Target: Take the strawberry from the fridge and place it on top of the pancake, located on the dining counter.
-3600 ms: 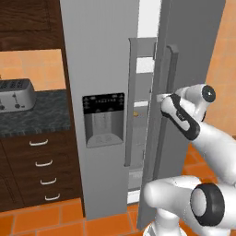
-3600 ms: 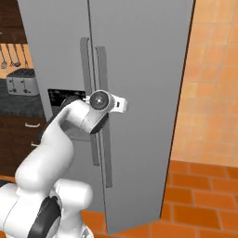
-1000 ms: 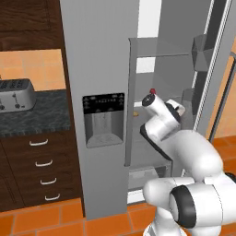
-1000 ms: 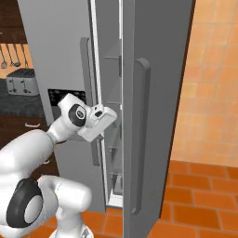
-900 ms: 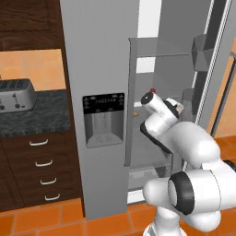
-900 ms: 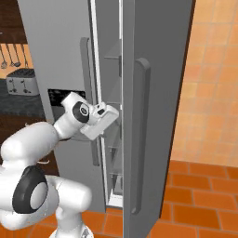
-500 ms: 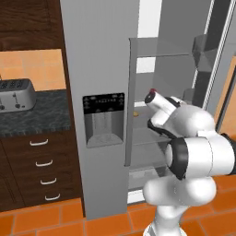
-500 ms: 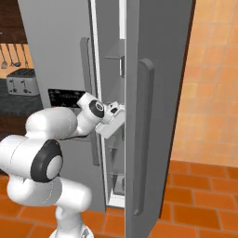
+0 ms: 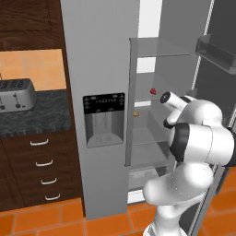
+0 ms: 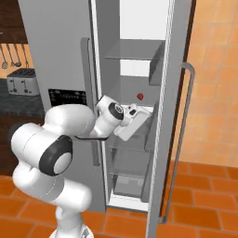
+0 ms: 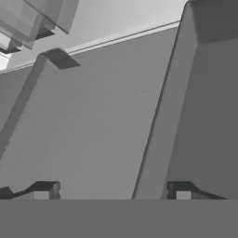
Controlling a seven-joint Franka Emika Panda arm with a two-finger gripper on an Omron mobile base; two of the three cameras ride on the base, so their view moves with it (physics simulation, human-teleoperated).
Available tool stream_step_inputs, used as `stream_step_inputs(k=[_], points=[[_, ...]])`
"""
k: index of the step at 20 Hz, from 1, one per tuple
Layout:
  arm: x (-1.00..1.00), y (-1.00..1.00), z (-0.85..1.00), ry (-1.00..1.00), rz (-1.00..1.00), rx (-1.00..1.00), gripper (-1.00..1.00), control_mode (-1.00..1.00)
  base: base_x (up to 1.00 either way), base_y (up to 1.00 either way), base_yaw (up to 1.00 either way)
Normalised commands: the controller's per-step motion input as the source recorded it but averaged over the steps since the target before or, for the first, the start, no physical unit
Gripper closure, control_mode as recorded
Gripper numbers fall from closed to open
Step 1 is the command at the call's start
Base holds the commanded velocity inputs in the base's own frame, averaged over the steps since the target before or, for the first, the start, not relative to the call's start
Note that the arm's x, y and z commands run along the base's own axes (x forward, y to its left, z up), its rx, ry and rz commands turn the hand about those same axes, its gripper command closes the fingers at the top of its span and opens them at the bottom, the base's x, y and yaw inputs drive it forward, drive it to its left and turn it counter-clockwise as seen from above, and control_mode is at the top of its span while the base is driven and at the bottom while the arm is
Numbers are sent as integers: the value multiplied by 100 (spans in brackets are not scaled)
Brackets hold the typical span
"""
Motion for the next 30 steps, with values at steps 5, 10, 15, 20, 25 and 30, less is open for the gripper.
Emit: stream_step_inputs(k=[5, 10, 15, 20, 25, 30], points=[[0, -58, 0, 0, 2, 0, -100, -100, 0, 0, 0], [-4, 5, 0, -3, 2, 0, -100, -100, 0, 0, 0], [-26, 69, 15, -9, 6, 12, -100, -100, 0, 0, 0], [-27, 69, 37, 9, 0, 46, -100, -100, 0, 0, 0], [-43, 82, 32, 5, 0, 60, -100, -100, 0, 0, 0], [-75, 77, 13, -1, 3, 27, -100, -100, 0, 0, 0]])
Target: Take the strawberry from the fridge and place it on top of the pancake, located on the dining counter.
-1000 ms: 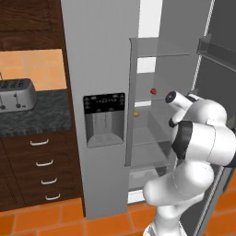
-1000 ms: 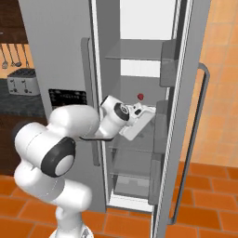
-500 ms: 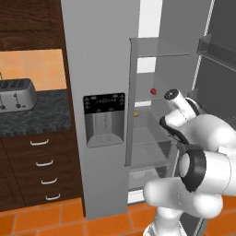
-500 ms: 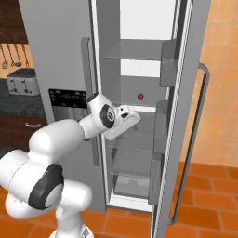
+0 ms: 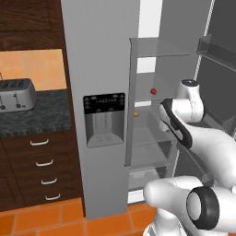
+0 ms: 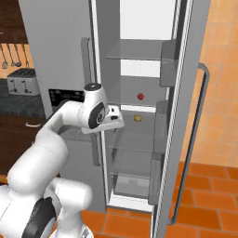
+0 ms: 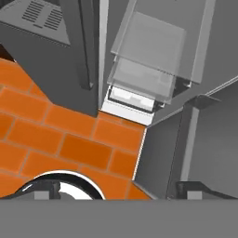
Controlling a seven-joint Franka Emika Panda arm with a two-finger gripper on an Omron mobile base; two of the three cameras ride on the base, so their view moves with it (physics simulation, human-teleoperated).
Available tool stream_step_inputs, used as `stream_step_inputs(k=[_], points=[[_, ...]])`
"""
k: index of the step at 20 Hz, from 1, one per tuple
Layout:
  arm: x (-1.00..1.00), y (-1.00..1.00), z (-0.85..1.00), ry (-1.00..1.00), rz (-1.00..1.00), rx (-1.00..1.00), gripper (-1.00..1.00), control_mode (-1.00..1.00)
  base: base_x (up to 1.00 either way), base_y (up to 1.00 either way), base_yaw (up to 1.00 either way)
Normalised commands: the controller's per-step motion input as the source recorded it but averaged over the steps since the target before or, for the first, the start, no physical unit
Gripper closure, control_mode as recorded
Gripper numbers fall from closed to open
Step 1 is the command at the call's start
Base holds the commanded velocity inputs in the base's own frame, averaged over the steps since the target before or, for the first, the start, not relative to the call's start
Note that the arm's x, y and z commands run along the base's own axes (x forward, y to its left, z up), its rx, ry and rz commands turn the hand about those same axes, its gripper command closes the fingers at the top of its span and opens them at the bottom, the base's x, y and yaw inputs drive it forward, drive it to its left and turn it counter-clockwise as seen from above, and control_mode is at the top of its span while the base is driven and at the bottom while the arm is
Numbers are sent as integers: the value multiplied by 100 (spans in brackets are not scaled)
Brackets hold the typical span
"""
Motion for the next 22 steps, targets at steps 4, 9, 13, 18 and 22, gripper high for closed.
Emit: stream_step_inputs(k=[4, 9, 13, 18, 22], points=[[-52, 47, 7, 0, -17, 2, -100, -100, 0, 0, 0], [-60, 40, 11, 0, -34, 26, -100, -100, 0, 0, 0], [-48, 9, 31, 0, -37, 19, -100, -100, 0, 0, 0], [-32, 21, 2, 0, -7, -13, -100, -100, 0, 0, 0], [-24, 10, 0, 0, 4, -6, -100, -100, 0, 0, 0]])
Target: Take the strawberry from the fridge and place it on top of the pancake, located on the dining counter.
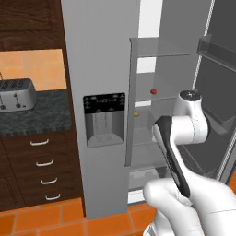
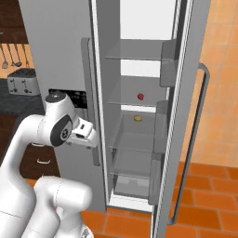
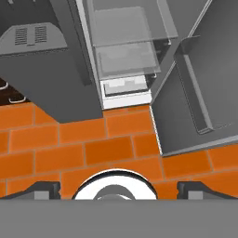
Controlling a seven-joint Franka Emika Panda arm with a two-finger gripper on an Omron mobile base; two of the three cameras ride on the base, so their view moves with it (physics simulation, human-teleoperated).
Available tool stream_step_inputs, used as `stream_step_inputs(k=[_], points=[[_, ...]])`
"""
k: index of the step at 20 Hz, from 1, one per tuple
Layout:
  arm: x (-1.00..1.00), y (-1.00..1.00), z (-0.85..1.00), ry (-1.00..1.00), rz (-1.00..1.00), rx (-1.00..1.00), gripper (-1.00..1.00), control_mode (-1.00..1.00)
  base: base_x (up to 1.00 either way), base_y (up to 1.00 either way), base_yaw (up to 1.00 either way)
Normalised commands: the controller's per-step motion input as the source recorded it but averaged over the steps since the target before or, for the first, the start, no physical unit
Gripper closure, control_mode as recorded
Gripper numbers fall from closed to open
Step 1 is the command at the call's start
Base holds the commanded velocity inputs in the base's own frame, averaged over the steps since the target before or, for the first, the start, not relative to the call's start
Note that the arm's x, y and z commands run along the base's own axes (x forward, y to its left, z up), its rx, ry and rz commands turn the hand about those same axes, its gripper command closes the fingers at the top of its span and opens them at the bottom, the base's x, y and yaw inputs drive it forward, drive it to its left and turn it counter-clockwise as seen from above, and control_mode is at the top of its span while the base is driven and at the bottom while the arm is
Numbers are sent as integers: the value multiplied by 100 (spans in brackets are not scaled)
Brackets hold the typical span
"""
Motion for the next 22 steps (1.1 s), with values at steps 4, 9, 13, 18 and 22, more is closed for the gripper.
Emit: stream_step_inputs(k=[4, 9, 13, 18, 22], points=[[-43, 12, 0, 0, 16, -1, -100, -100, 0, 0, 0], [-14, 30, -1, 1, 15, -5, -100, -100, 0, 0, 0], [0, 8, -1, 0, 7, 0, -100, -100, 0, 0, 0], [0, 0, 0, 0, 1, 0, -100, 100, 0, 0, 0], [0, 0, 0, 0, 0, 0, -100, 100, 46, 0, 6]])
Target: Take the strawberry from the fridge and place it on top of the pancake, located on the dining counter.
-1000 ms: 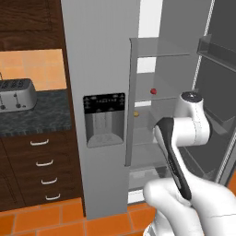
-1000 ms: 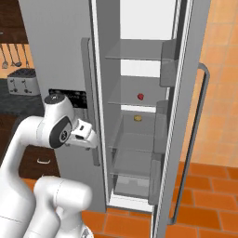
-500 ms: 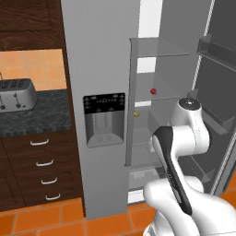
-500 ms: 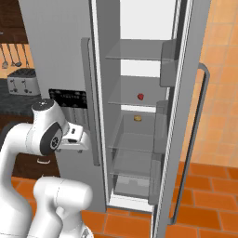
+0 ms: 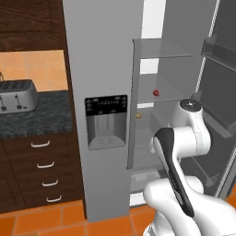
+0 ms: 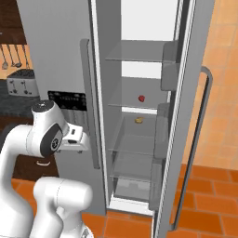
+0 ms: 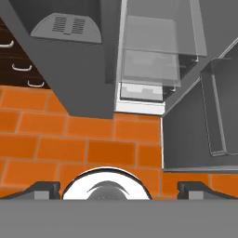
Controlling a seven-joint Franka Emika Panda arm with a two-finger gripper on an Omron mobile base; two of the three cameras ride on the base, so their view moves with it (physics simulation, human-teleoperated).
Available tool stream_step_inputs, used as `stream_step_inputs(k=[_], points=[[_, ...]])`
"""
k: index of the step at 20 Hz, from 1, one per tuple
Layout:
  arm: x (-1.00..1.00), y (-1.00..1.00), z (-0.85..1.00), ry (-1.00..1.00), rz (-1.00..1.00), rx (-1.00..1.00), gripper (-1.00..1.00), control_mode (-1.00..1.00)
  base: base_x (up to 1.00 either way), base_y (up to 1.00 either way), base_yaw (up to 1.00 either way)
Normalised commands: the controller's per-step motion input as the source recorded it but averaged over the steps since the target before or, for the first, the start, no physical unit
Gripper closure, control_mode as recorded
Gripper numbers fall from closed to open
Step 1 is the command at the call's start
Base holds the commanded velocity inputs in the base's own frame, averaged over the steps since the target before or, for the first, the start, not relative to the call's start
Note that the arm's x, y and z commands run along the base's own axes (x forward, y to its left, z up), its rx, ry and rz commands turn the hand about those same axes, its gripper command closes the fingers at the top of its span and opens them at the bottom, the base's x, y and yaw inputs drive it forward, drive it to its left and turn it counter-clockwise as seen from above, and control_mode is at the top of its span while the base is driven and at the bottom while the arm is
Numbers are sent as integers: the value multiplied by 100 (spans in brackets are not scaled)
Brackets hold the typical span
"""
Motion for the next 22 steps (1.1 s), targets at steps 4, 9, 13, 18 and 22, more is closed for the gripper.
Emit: stream_step_inputs(k=[4, 9, 13, 18, 22], points=[[0, 0, 0, 0, 0, 0, -100, 100, 67, 3, 15], [0, 0, 0, 0, 0, 0, -100, 100, 41, 0, 3], [0, 0, 0, 0, 0, 0, -100, 100, 16, -8, -4], [0, 0, 0, 0, 0, 0, -100, 100, 12, -33, -10], [0, 0, 0, 0, 0, 0, -100, 100, 9, -21, -25]])
